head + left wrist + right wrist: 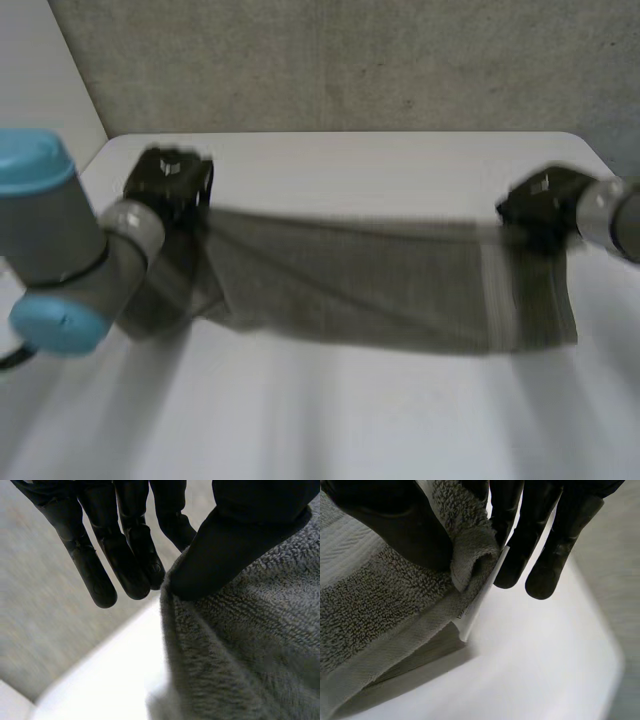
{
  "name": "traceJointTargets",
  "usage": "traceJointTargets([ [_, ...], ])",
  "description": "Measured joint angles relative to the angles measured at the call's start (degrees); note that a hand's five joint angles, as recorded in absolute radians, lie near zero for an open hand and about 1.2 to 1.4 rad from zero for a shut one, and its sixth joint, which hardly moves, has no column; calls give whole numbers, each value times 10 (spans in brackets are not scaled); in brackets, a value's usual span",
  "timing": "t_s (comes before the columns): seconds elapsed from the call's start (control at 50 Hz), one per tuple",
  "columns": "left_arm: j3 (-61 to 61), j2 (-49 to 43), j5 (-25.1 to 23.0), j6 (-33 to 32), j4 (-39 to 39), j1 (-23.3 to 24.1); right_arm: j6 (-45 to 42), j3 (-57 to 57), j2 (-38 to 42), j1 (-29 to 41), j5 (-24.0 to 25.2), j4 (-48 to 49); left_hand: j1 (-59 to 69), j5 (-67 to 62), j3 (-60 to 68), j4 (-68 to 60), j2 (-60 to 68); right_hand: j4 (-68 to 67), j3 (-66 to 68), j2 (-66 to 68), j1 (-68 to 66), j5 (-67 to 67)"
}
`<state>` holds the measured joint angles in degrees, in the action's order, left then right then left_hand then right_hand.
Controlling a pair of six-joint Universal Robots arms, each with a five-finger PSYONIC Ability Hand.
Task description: Fold the towel.
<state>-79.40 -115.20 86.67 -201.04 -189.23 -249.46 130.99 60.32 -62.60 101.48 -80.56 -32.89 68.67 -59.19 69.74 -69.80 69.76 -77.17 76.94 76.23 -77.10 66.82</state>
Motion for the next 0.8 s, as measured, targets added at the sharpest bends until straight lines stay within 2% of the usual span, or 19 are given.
traceJointTargets([
  [0.08, 118, -23, 4, 5, -22, 1, 83, -124, 26, 18, -32, 74, 0, 0, 0, 0, 0, 0, 0, 0, 0, 0],
  [0.1, 153, -20, 6, 10, -37, 2, 133, -162, 21, 21, -37, 118, 0, 0, 0, 0, 0, 0, 0, 0, 0, 0],
  [0.22, 236, 28, 23, 50, -123, 5, 286, -210, -36, 17, -30, 245, 3, 0, 0, 0, 0, 0, 2, 0, 0, 2],
  [0.26, 239, 43, 28, 64, -139, 4, 301, -206, -50, 15, -24, 251, 3, -1, 0, 0, 0, 0, 2, 0, 0, 4],
  [0.38, 193, 70, 35, 95, -133, -2, 260, -169, -61, 16, -4, 172, 3, -2, 0, 0, 0, 0, 2, 0, 0, 5],
  [0.52, 59, 75, 30, 96, -98, -7, 183, -65, -49, 20, 5, 76, 4, -2, 0, 0, 0, 0, 2, 0, 0, 5],
  [0.66, -107, 76, 14, 90, -106, -8, 165, 80, -50, 14, 33, 102, 4, -2, 0, 0, 0, 0, 3, 0, 0, 5],
  [0.8, -242, 50, -8, 61, -178, -10, 158, 227, -52, 7, 60, 188, 4, -2, 0, 0, 0, 0, 3, 0, 0, 5],
])
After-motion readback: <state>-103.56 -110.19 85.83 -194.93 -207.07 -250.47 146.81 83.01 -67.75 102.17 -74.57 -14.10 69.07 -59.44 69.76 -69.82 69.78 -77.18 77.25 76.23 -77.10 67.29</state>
